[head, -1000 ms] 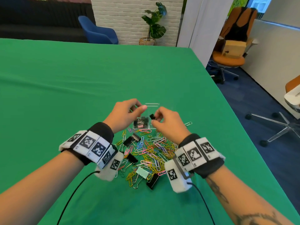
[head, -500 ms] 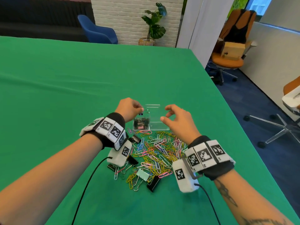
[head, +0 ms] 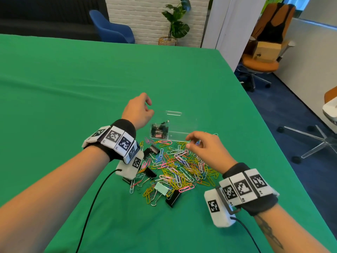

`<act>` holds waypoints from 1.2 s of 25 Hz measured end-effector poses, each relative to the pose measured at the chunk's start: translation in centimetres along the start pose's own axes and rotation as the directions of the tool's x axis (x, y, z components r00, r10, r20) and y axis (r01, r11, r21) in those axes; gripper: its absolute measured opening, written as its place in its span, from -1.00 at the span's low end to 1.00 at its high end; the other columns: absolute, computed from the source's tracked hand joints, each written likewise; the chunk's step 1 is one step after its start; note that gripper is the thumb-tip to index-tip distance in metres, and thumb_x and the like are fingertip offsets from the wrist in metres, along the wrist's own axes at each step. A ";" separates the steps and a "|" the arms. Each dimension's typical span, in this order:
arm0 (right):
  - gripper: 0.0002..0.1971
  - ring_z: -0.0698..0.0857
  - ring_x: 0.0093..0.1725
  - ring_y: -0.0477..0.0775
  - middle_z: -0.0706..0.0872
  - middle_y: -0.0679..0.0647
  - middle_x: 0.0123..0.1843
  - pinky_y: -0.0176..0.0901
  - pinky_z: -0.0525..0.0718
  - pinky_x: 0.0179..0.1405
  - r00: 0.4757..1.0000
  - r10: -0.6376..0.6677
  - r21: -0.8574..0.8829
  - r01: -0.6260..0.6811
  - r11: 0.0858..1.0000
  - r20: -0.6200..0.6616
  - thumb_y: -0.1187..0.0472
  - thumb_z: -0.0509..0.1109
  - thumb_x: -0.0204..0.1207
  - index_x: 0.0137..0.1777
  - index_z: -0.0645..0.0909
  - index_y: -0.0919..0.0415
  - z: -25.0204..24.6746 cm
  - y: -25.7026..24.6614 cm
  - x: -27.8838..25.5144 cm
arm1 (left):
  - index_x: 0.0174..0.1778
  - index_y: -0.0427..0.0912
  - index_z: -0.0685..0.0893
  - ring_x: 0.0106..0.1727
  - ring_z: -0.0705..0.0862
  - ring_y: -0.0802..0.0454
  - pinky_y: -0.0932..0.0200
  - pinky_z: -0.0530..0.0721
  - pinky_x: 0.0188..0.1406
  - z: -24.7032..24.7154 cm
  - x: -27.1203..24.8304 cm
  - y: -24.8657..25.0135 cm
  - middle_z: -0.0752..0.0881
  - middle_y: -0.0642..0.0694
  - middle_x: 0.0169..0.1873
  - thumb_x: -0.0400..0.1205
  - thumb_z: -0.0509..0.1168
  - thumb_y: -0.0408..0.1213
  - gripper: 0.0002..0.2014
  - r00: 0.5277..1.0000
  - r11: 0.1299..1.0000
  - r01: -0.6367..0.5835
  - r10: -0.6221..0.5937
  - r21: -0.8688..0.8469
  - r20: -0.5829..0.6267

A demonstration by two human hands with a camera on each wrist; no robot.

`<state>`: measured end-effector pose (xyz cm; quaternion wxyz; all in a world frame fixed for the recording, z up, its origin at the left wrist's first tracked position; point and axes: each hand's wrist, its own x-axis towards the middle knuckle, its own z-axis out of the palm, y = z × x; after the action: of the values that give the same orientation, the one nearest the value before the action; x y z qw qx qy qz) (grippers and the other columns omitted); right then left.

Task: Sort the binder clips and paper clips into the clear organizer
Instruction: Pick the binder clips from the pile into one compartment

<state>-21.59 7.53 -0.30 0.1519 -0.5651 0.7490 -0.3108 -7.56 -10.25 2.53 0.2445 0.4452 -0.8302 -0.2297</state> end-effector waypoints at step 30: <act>-0.64 0.55 -0.12 -0.01 0.50 -0.10 -0.18 -0.10 0.60 -0.04 0.922 0.053 -0.243 0.046 0.969 0.384 0.06 0.49 0.31 0.08 0.55 0.10 2.3 -1.8 -6.5 | 0.35 -0.11 0.45 0.33 0.50 -0.10 0.05 0.46 0.35 -1.3 -7.9 -3.5 0.50 -0.16 0.29 0.48 0.41 -0.05 -0.45 0.906 0.960 -0.207 0.116 0.187 0.407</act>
<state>-16.91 12.65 -1.68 0.2261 -0.6285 0.7379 -0.0967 -0.72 -5.51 -0.17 0.0394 0.3441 -0.9171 -0.1973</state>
